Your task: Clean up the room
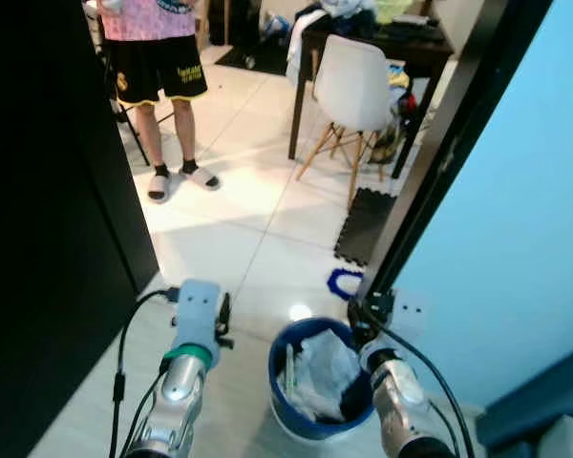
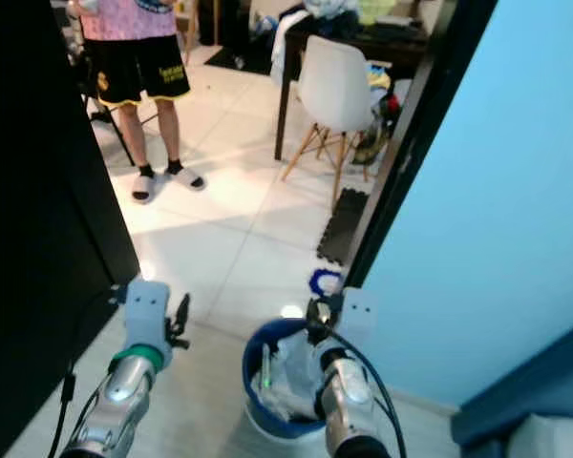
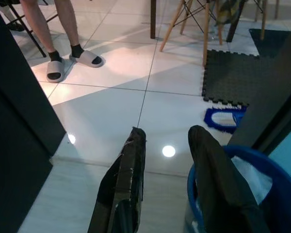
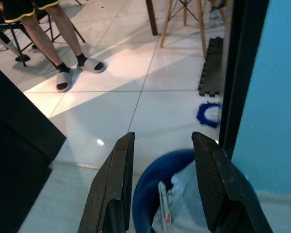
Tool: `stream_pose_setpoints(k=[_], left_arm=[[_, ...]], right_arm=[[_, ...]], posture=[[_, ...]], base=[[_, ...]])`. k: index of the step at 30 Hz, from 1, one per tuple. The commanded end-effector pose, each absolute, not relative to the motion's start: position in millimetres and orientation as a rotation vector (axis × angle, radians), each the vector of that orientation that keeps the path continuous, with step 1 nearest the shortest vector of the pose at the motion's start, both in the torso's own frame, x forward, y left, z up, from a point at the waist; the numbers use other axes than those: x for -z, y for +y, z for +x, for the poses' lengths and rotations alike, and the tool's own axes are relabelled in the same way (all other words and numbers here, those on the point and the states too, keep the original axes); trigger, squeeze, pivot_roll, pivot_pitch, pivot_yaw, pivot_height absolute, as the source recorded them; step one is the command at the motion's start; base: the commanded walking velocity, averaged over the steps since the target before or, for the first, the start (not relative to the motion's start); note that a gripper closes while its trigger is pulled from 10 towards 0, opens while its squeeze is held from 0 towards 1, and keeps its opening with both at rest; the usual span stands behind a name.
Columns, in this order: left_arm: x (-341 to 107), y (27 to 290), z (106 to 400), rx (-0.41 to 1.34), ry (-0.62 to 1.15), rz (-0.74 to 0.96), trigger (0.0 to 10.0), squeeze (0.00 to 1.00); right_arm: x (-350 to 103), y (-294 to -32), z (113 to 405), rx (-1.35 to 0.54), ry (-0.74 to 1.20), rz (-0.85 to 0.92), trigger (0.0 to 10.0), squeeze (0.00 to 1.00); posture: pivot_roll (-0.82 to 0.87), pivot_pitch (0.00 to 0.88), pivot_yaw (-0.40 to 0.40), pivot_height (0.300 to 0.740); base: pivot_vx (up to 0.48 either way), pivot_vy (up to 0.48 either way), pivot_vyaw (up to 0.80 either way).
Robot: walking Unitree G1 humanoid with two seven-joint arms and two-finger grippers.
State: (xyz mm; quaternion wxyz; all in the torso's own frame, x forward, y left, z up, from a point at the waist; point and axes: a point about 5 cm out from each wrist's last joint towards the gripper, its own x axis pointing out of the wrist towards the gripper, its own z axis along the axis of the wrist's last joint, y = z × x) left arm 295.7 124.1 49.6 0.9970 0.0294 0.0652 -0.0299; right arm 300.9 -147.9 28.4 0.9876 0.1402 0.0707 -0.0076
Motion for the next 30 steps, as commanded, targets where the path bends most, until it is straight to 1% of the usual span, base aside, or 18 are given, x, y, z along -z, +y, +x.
stream_pose_setpoints(k=[1,30], left_arm=[[-42.4,126.2,292.0,0.056,0.16,0.054,10.0,0.0],[-42.6,126.2,292.8,0.06,0.156,0.05,10.0,0.0]], right_arm=[[-23.8,-145.7,297.5,0.02,0.164,0.292,10.0,0.0],[-23.4,-146.1,298.2,0.024,0.175,0.287,10.0,0.0]], posture=[[-0.01,0.0,0.01,0.74],[-0.01,0.0,0.006,0.74]], base=[[-0.285,0.0,0.0],[-0.288,0.0,0.0]])
